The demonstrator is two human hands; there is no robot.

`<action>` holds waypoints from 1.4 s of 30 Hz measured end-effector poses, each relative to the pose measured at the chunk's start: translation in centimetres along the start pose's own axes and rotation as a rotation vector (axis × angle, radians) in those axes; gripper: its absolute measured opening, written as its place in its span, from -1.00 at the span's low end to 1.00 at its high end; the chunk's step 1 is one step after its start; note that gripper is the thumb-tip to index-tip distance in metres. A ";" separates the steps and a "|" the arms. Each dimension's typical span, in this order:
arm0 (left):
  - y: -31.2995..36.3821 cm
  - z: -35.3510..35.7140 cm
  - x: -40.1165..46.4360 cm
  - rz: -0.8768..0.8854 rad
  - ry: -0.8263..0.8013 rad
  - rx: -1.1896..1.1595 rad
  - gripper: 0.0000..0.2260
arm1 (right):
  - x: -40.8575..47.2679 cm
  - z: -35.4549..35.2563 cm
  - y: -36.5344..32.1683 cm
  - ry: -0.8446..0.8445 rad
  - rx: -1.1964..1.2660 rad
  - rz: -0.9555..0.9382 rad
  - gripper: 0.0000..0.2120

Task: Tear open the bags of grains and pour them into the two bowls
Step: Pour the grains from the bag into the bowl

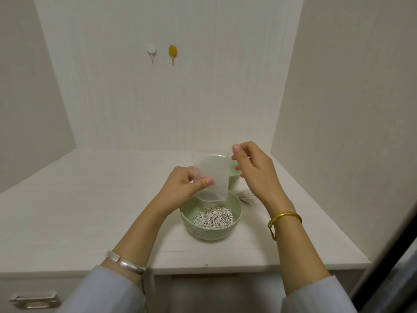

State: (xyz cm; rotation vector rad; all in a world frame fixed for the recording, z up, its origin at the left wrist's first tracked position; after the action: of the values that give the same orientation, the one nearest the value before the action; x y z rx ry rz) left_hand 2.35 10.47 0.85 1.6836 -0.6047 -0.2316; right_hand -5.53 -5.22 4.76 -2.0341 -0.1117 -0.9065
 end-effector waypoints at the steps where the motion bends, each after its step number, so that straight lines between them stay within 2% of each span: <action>1: 0.0 0.0 0.0 -0.006 0.008 -0.021 -0.82 | -0.4 0.1 0.5 0.004 0.033 0.030 -0.76; 5: 0.1 0.4 -0.1 -0.024 0.068 -0.101 -0.81 | -1.7 0.7 1.8 -0.088 0.125 0.078 -0.72; 9: -0.2 0.7 0.1 -0.057 0.110 -0.177 -0.70 | -2.4 1.5 1.9 -0.212 0.214 0.080 -0.60; 10: -0.3 0.7 0.1 -0.057 0.125 -0.183 -0.73 | -2.5 1.6 1.9 -0.224 0.222 0.087 -0.62; 12: -0.4 0.6 0.2 -0.065 0.134 -0.190 -0.86 | -2.6 1.6 2.1 -0.238 0.190 0.095 -0.81; 14: -0.4 0.5 0.2 -0.061 0.111 -0.199 -0.91 | -2.5 1.7 2.5 -0.252 0.143 0.094 -0.85; 18: -0.4 0.4 -0.2 -0.048 0.051 -0.218 -0.97 | -2.5 1.7 2.4 -0.220 0.227 0.118 -0.87; 21: -0.3 0.3 -0.3 -0.035 0.026 -0.248 -0.83 | -2.4 2.0 2.7 -0.151 0.226 0.151 -0.82; 23: 0.0 0.3 -0.2 -0.025 0.029 -0.268 -0.83 | -2.3 2.2 2.8 -0.115 0.239 0.182 -0.80; 27: 0.2 0.3 -0.1 0.006 0.090 -0.257 -0.97 | -2.2 2.4 2.9 -0.170 0.257 0.208 -0.83; 32: 0.2 0.2 0.2 0.020 0.131 -0.269 -0.94 | -2.2 2.2 2.6 -0.316 0.267 0.194 -0.79; 37: 0.0 0.5 0.3 0.018 0.103 -0.272 -0.91 | -2.1 2.4 2.1 -0.219 0.268 0.182 -0.92; 39: 0.0 0.6 0.2 0.015 0.079 -0.239 -0.91 | -1.9 2.5 2.0 -0.197 0.218 0.187 -0.81; 42: -0.1 0.5 0.1 0.008 0.076 -0.259 -0.95 | -1.9 2.6 2.0 -0.241 0.209 0.178 -0.80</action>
State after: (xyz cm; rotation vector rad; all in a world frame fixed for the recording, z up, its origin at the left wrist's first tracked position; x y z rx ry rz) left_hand 2.27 9.98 0.70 1.4330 -0.5020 -0.2288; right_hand -4.71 -4.01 1.30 -1.9150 -0.1482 -0.5154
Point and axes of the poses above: each hand's wrist, its own x-axis towards the middle knuckle, its own z-axis out of the palm, y = z × x, the point moved 1 cm from there along x, towards the middle knuckle, and after that the axes turned 9 degrees about -z, right-handed, at the moved point
